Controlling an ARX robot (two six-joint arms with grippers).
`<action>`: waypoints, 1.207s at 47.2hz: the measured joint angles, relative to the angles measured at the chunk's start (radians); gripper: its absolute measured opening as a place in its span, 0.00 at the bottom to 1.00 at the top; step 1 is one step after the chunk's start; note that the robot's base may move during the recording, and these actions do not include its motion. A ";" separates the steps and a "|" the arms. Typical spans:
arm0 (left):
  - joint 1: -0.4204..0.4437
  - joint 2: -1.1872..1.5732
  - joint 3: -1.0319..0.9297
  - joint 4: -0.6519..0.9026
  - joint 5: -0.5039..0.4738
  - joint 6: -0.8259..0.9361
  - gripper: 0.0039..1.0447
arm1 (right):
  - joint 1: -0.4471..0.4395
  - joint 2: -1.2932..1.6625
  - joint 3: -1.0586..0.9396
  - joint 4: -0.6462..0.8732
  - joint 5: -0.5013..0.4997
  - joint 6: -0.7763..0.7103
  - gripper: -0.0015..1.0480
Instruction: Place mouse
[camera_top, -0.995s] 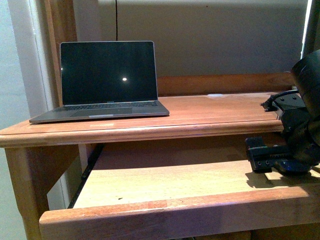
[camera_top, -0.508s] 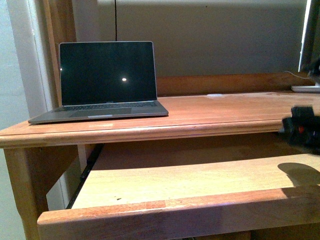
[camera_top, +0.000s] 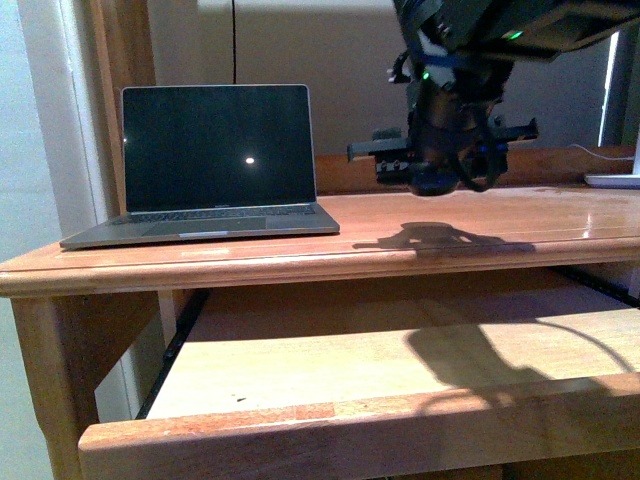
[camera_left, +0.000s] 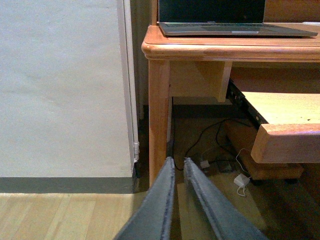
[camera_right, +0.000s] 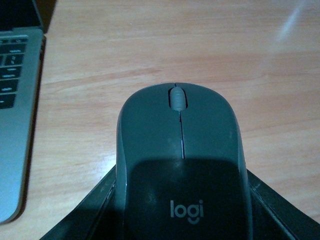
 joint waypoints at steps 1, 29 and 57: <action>0.000 0.000 0.000 0.000 0.000 0.000 0.17 | 0.002 0.023 0.034 -0.008 0.013 -0.007 0.52; 0.000 0.000 0.000 0.000 0.000 0.000 0.93 | -0.039 -0.064 -0.203 0.296 -0.133 0.016 0.93; 0.000 0.000 0.000 0.000 0.000 0.000 0.93 | -0.416 -1.000 -1.664 0.674 -0.617 -0.172 0.93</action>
